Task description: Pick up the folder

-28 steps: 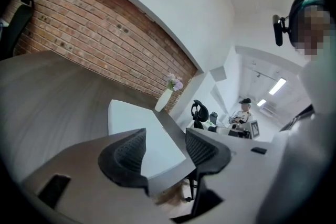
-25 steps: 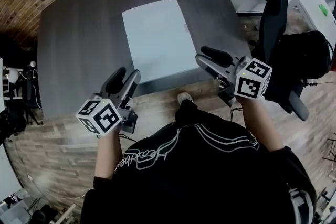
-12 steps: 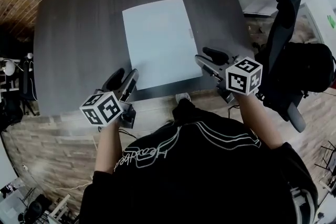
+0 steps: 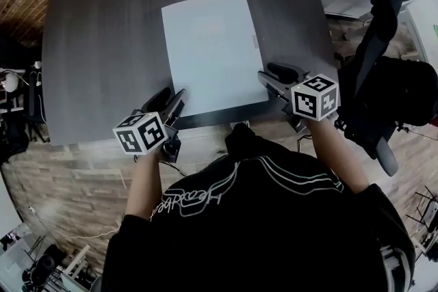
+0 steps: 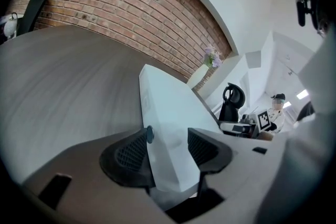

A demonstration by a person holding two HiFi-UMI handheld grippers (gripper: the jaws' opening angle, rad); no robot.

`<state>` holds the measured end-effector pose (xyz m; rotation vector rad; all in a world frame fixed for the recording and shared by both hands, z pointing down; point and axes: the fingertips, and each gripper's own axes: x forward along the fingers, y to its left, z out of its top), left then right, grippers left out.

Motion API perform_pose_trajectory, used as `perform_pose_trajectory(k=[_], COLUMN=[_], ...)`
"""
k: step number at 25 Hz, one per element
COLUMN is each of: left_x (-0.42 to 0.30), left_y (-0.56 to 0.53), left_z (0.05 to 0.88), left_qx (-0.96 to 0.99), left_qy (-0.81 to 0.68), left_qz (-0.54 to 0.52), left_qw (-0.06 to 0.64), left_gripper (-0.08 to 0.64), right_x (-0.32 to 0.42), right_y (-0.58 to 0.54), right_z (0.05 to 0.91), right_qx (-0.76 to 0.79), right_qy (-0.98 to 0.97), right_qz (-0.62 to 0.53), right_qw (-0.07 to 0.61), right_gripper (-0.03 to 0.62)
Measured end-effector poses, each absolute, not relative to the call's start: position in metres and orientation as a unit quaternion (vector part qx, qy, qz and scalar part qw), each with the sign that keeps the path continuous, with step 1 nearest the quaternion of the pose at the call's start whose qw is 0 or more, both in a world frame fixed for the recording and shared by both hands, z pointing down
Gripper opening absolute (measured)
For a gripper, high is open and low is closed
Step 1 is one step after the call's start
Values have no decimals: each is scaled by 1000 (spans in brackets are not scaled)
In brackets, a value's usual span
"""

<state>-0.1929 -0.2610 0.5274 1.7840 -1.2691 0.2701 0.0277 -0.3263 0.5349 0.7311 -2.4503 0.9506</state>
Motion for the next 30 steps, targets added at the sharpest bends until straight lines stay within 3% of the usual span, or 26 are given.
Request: perform_pose_trajectory(k=[12,30], left_x=[-188,-188], left_y=[-260,-261], left_z=[539,538], left_qx=[726,727], left_qy=[-486,-494], left_qz=[99,122], left_qw=[477,462], left_gripper=[210,195], right_x=[23,21], right_y=[-324,-325], right_z=[538,538], right_qx=[227,213], right_qy=[-876,-881], right_qz=[374,367], right_qw=[202,207], right_gripper=[92,92])
